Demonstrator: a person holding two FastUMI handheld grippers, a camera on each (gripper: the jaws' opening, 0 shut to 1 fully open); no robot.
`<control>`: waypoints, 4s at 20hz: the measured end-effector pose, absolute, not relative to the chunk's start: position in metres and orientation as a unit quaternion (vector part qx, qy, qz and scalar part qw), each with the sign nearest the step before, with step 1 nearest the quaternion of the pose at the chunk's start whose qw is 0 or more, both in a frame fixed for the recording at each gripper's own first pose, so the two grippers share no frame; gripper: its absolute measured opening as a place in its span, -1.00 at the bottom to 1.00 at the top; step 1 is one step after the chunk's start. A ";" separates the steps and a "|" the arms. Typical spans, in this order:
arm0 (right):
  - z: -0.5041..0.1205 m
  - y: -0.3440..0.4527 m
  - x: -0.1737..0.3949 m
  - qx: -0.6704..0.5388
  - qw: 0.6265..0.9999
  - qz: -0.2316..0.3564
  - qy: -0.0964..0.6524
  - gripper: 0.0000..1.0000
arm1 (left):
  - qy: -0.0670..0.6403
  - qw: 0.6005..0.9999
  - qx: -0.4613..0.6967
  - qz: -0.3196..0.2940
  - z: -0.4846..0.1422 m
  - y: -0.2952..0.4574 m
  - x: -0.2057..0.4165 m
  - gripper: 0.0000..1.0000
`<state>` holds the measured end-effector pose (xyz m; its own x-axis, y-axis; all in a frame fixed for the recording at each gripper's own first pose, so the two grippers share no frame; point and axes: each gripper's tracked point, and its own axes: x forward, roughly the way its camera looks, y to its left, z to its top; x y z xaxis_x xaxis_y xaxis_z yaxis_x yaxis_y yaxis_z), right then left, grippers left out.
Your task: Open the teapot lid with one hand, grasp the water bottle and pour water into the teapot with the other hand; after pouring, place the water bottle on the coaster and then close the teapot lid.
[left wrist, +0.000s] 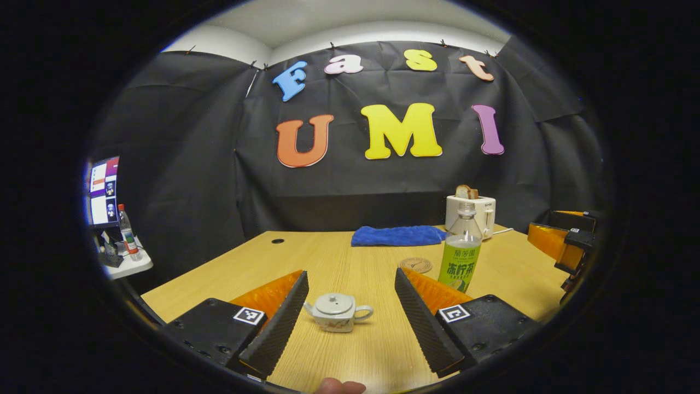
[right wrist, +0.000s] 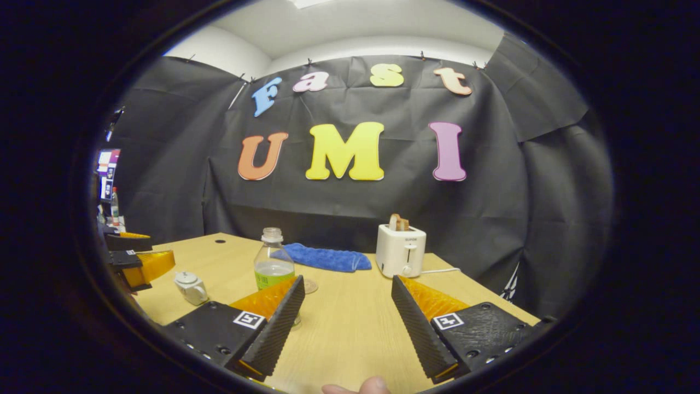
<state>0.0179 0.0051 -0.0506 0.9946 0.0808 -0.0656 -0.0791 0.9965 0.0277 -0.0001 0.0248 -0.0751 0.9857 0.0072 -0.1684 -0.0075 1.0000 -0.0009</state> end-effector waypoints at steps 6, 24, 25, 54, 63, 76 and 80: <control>-0.066 -0.007 0.025 0.023 0.998 0.034 0.050 0.91 | 0.115 0.993 -0.012 0.011 -0.097 0.036 0.017 0.99; -0.078 -0.038 0.034 0.032 0.997 0.012 0.064 0.91 | 0.204 0.979 0.008 0.012 -0.140 0.040 0.060 -0.60; -0.081 -0.038 0.035 0.032 0.997 0.013 0.065 0.91 | 0.202 0.979 0.012 0.013 -0.140 0.041 0.061 -0.63; -0.105 0.108 0.053 0.011 0.980 0.172 0.102 0.92 | 0.104 0.994 -0.036 0.010 -0.071 0.070 0.017 -0.94; -0.130 0.124 0.092 0.023 0.980 0.143 0.134 0.92 | 0.088 0.995 -0.038 0.011 -0.063 0.079 0.015 -0.94; -0.121 0.137 0.095 -0.023 0.982 0.141 0.125 0.48 | 0.082 0.995 -0.046 0.012 -0.060 0.091 0.012 -0.94; -0.096 0.147 0.097 -0.102 0.977 0.164 0.092 0.45 | 0.081 0.996 -0.043 0.015 -0.059 0.098 0.012 -0.94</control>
<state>0.0970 0.1467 -0.0964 0.9291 0.3015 -0.2140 -0.3394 0.9252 -0.1699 0.0120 0.0976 -0.0591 0.9863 0.0219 -0.1633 -0.0359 0.9959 -0.0832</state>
